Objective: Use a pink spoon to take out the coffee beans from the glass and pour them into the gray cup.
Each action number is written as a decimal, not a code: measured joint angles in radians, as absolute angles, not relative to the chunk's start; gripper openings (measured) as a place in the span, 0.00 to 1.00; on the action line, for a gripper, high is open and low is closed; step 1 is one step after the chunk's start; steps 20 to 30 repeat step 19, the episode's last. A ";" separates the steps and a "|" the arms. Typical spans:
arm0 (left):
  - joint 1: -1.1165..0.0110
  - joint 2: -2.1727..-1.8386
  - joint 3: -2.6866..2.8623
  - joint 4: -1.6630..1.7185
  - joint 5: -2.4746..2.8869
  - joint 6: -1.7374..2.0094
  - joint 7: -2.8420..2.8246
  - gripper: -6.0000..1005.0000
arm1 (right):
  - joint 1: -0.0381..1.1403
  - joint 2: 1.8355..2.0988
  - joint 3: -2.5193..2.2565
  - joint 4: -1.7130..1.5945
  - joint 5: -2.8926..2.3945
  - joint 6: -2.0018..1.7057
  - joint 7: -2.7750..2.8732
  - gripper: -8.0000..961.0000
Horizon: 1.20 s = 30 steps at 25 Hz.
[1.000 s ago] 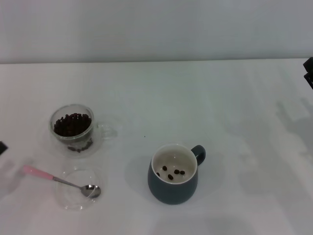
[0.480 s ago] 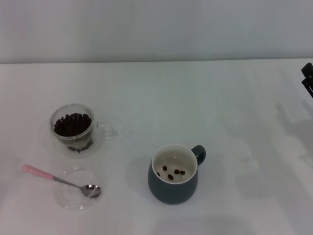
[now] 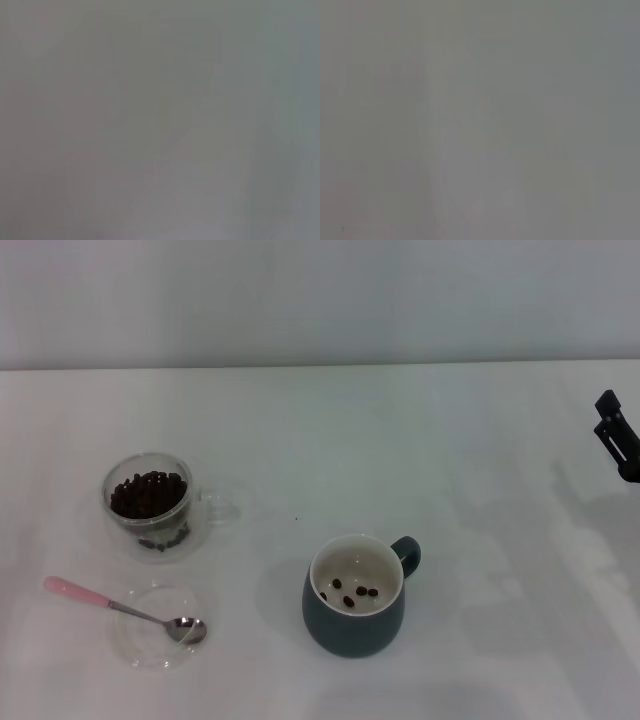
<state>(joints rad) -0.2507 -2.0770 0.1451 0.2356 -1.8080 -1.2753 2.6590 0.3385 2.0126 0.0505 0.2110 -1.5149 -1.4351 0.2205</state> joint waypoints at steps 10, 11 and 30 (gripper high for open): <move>-0.302 -2.079 0.144 0.185 -1.888 -1.285 2.779 0.87 | 0.346 2.013 0.069 0.208 -1.514 -1.403 0.224 0.88; -0.313 -2.079 0.144 0.166 -1.917 -1.285 2.808 0.87 | 0.346 2.013 0.074 0.208 -1.514 -1.391 0.224 0.88; -0.354 -2.080 0.144 0.114 -2.066 -1.303 2.822 0.87 | 0.341 2.013 0.102 0.226 -1.513 -1.365 0.225 0.88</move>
